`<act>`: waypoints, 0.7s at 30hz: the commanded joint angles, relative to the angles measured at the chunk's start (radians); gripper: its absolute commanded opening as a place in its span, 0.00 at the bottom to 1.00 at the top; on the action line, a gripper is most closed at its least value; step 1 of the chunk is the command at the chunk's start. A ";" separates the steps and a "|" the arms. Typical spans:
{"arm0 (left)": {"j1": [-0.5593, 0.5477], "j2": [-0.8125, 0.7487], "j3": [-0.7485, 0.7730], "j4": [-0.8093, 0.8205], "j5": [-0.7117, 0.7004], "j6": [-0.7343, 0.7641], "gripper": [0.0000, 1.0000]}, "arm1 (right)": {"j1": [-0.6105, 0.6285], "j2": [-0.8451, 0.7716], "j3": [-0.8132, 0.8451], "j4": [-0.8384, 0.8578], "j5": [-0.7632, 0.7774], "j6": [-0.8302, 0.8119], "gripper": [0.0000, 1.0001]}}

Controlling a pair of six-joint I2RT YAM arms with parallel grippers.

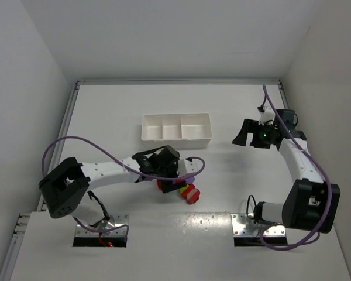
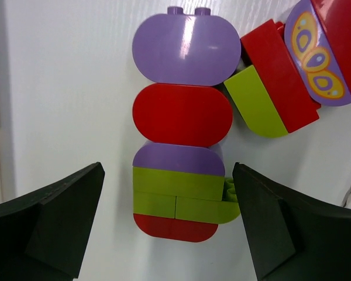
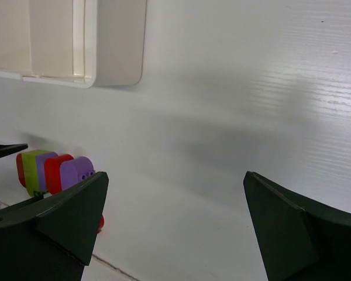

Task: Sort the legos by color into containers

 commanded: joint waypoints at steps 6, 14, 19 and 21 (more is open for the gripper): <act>0.035 0.088 0.022 0.043 0.025 0.038 0.99 | -0.023 0.025 0.028 0.014 -0.040 0.015 0.99; 0.092 0.136 0.063 0.000 0.083 0.087 0.66 | -0.023 0.043 0.028 0.014 -0.049 0.004 0.99; 0.101 0.136 0.085 -0.009 0.092 0.071 0.48 | -0.002 0.043 0.028 0.023 -0.093 0.013 0.97; 0.110 0.105 0.095 0.018 0.078 0.035 0.44 | -0.002 0.043 0.006 0.035 -0.159 0.051 0.97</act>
